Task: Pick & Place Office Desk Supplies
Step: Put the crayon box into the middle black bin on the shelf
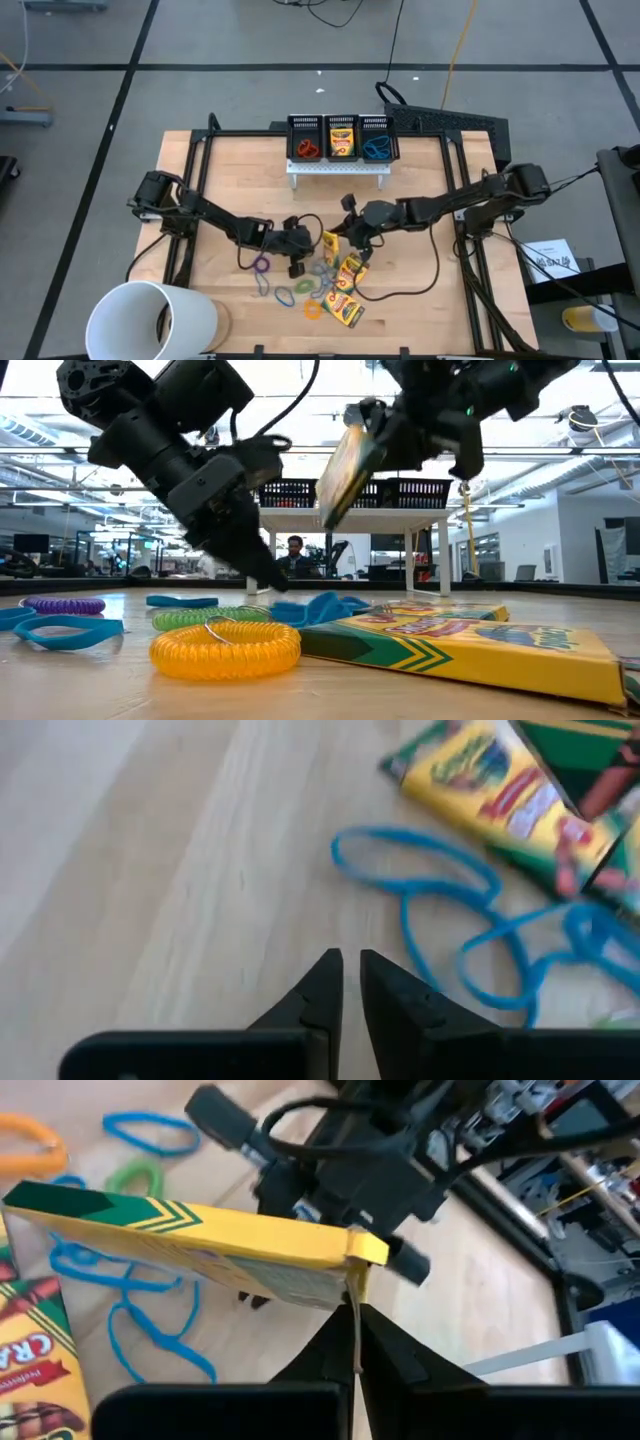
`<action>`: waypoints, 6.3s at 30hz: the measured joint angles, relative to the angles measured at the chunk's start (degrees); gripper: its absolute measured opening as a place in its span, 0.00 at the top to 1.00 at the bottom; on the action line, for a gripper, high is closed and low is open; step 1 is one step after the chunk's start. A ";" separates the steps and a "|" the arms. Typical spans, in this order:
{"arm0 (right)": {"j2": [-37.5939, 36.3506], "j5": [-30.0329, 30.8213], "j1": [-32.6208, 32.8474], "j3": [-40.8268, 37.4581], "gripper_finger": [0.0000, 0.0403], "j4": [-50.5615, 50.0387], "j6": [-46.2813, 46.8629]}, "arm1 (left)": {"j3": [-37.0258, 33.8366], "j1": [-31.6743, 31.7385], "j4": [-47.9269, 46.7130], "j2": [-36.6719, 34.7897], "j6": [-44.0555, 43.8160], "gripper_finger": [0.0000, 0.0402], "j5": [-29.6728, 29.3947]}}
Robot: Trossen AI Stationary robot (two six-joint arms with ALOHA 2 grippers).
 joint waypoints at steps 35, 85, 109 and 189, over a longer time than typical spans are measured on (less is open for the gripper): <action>-22.02 -1.68 -0.01 -0.02 1.00 -9.19 -8.62 | 0.35 10.51 43.04 -0.34 -13.13 0.43 30.92; -20.64 -1.63 -1.61 -0.02 0.99 -3.78 -9.37 | 10.73 9.98 30.16 -0.30 -1.94 0.89 31.52; -29.91 5.80 -7.54 0.00 0.53 -19.01 29.09 | 10.73 8.86 16.95 -0.32 25.19 0.86 8.23; -21.54 -23.85 -11.90 -0.02 0.97 -13.09 34.58 | 10.71 8.13 10.57 -3.86 25.85 0.92 0.88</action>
